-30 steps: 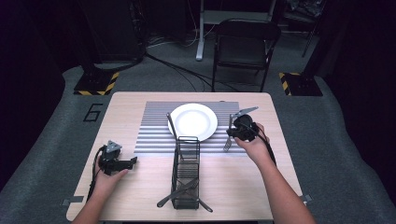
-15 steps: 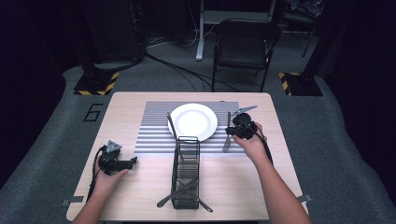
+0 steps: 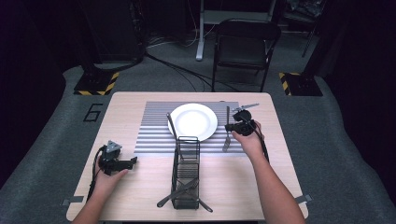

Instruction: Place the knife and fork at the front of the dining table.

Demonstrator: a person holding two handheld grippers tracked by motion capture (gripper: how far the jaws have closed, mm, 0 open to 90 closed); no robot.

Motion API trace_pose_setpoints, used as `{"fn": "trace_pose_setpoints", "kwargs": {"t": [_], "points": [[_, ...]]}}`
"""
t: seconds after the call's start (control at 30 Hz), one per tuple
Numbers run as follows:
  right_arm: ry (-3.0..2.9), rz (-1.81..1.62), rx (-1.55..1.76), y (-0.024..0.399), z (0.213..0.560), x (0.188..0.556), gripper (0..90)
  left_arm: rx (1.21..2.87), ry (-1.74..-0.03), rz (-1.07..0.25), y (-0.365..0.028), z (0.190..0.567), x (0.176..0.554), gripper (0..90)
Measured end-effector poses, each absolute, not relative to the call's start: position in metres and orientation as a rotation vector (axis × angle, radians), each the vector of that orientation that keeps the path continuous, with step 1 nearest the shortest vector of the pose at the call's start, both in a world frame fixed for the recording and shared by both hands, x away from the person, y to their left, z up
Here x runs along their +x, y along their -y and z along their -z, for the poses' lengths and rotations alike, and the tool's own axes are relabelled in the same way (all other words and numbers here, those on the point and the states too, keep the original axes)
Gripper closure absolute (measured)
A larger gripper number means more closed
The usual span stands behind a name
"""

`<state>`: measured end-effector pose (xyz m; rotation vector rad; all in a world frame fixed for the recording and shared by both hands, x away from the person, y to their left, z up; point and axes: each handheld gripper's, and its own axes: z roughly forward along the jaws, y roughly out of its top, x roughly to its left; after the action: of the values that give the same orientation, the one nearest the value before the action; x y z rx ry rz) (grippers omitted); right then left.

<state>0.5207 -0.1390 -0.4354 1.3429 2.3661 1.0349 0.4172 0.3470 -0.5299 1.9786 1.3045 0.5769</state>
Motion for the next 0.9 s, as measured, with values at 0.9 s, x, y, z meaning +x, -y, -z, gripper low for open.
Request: {"fn": "trace_pose_setpoints", "kwargs": {"t": [0.9], "points": [[-2.211, -1.153, 1.656, 0.147, 0.465, 0.553, 86.0, 1.981, -1.303, -0.577, -0.347, 0.530, 0.417, 13.0]]}}
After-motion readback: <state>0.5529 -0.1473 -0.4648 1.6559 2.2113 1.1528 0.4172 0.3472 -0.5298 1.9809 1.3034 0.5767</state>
